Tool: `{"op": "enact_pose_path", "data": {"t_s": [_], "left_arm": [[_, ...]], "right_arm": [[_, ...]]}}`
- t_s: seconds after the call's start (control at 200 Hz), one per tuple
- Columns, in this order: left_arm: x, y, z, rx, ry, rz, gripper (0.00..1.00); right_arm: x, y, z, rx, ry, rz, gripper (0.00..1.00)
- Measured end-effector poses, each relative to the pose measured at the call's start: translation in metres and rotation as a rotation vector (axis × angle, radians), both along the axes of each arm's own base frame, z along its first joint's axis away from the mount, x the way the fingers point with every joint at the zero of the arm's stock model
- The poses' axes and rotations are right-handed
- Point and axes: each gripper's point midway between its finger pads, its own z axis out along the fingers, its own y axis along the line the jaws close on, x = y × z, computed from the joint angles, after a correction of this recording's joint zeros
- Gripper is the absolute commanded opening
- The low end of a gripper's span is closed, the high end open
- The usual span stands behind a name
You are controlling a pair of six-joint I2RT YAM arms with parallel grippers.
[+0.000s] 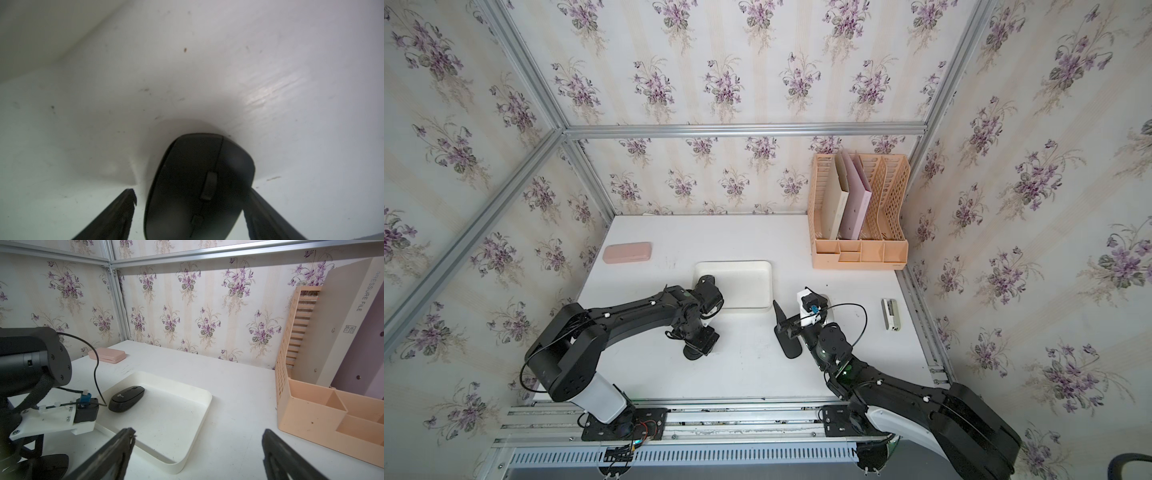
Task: Put the mouse in the storage box
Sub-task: Pick up the mouse from the center of the board.
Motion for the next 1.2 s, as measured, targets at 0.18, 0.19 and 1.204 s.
{"op": "enact_pose_path", "data": {"t_s": [0.18, 0.19, 1.204], "left_arm": [[-0.003, -0.004, 0.003, -0.028, 0.008, 0.012, 0.65], [-0.004, -0.004, 0.003, -0.030, 0.008, 0.012, 0.64], [0.068, -0.032, 0.117, -0.146, -0.356, 0.146, 0.51]], "right_arm": [[0.000, 0.000, 0.000, -0.001, 0.001, 0.000, 0.99], [0.000, 0.000, 0.000, -0.001, 0.001, 0.000, 0.99], [0.003, 0.001, -0.006, -0.013, 0.018, -0.008, 0.99]]}}
